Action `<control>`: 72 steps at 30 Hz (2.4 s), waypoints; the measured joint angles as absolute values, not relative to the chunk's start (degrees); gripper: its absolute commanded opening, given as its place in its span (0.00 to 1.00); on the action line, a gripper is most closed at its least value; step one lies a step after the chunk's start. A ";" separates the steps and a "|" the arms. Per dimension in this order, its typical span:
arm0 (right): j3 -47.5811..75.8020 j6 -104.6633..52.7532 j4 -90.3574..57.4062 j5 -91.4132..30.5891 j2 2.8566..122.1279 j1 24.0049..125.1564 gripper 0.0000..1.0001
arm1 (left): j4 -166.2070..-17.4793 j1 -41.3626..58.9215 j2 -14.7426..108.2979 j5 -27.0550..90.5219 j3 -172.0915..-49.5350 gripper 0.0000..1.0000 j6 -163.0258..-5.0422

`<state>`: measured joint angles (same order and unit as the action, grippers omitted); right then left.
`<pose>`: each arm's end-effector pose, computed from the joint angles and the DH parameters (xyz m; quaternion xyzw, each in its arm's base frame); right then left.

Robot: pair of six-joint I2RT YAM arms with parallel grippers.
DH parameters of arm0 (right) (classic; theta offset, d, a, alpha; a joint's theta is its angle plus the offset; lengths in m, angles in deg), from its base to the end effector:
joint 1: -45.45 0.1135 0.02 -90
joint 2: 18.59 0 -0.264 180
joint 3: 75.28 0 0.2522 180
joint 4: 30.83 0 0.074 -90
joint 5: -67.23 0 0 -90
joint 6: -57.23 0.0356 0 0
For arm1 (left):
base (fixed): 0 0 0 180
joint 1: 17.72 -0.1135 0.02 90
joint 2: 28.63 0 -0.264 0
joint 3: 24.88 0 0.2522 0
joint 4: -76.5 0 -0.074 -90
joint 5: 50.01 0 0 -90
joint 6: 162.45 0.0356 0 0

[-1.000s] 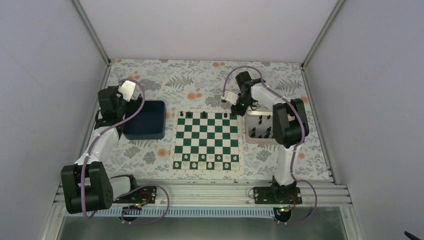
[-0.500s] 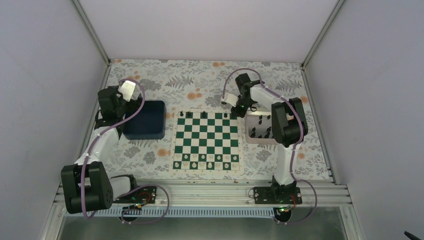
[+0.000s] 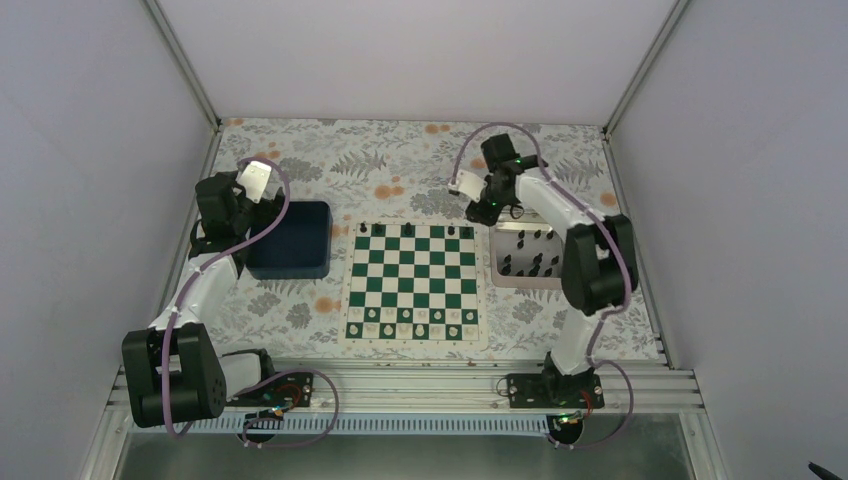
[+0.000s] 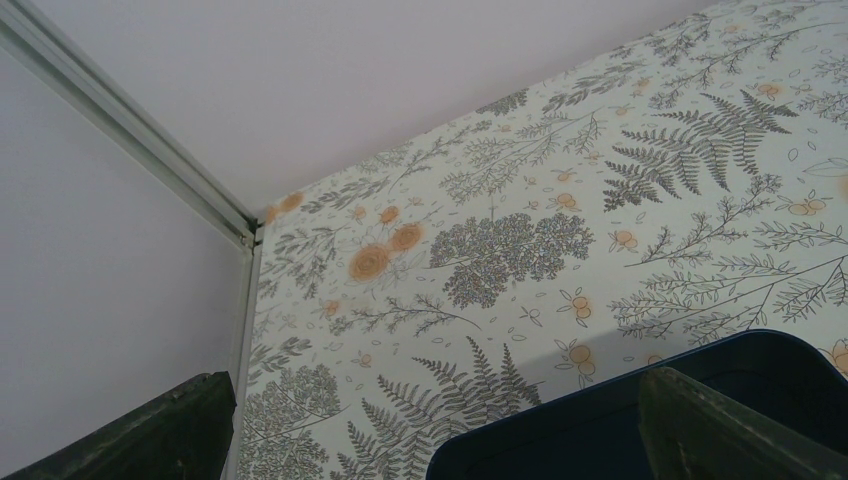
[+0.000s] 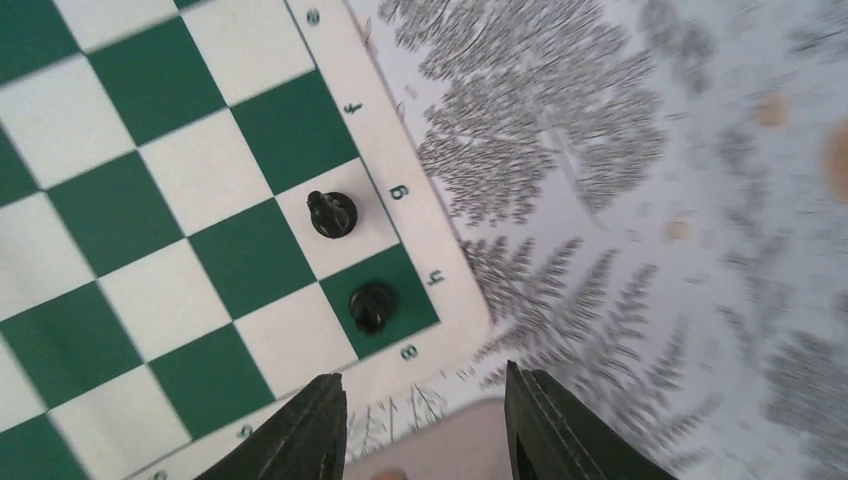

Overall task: Set up the chess pieces on the board
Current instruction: Place the chess piece on the chessboard, then pick up the chess piece from the storage box.

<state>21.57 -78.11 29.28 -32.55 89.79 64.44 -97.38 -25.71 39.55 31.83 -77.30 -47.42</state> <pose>0.3618 0.1309 0.2101 -0.5351 0.8254 0.0457 0.1740 0.2641 0.0320 0.2494 0.1618 0.8113 0.1022 0.5524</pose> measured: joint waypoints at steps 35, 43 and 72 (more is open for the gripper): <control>-9.23 -79.79 33.15 -29.69 62.05 45.36 0.35 | -97.38 -25.71 39.55 31.83 -77.30 1.00 -47.42; -9.30 -79.79 31.70 -29.62 62.80 45.25 0.35 | -97.38 -25.71 39.55 31.83 -77.30 1.00 -47.42; -3.48 -80.52 34.92 -30.15 67.39 44.28 0.08 | -97.38 -25.71 39.77 31.83 -77.30 1.00 -47.42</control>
